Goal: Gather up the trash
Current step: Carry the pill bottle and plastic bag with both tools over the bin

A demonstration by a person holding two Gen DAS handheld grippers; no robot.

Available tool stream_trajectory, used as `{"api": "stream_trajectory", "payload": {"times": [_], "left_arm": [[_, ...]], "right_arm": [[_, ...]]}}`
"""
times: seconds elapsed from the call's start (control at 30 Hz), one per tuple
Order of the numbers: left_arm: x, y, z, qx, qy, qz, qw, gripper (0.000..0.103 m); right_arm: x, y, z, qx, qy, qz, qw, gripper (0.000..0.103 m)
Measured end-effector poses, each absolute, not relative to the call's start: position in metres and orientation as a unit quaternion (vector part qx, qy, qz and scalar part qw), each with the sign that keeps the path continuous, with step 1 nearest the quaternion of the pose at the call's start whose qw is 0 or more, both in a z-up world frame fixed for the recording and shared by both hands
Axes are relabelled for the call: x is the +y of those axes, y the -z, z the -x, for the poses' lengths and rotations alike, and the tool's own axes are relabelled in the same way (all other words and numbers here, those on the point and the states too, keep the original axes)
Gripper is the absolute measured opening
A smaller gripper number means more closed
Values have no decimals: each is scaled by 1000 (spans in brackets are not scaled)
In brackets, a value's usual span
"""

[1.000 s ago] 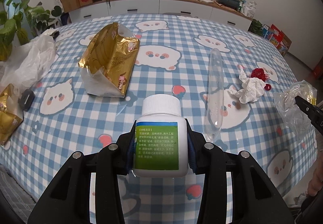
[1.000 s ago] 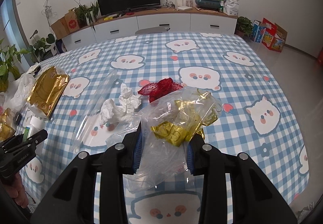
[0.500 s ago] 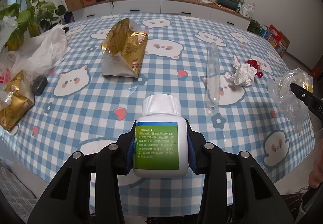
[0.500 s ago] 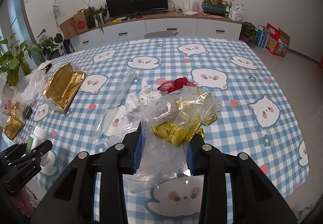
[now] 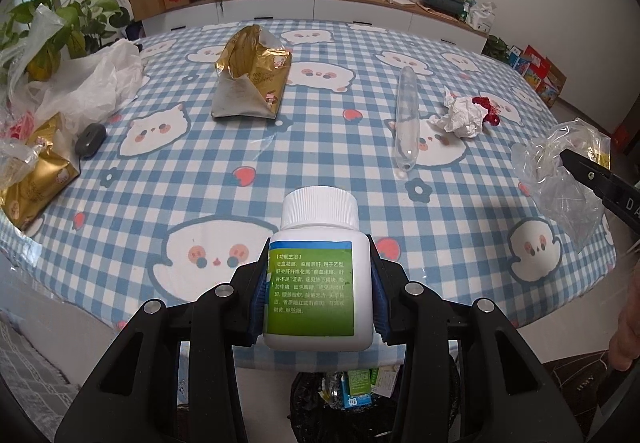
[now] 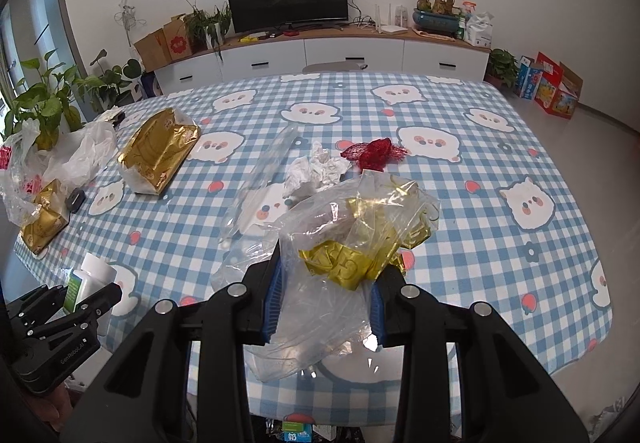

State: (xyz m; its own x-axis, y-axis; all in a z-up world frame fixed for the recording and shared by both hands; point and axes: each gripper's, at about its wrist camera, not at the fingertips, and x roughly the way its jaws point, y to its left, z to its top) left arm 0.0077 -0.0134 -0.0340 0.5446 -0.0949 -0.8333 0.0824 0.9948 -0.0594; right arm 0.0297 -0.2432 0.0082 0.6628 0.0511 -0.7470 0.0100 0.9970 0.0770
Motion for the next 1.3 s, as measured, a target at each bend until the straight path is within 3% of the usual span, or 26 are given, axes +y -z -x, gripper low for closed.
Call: {"api": "stream_trajectory", "payload": {"times": [0.67, 1.3], "left_arm": [[8, 40, 76, 475, 37, 21, 879, 40], [30, 103, 117, 513, 2, 28, 858, 40]], "right_arm": [[-195, 4, 51, 423, -55, -17, 904, 33], [-161, 64, 102, 477, -57, 4, 877, 33]]}}
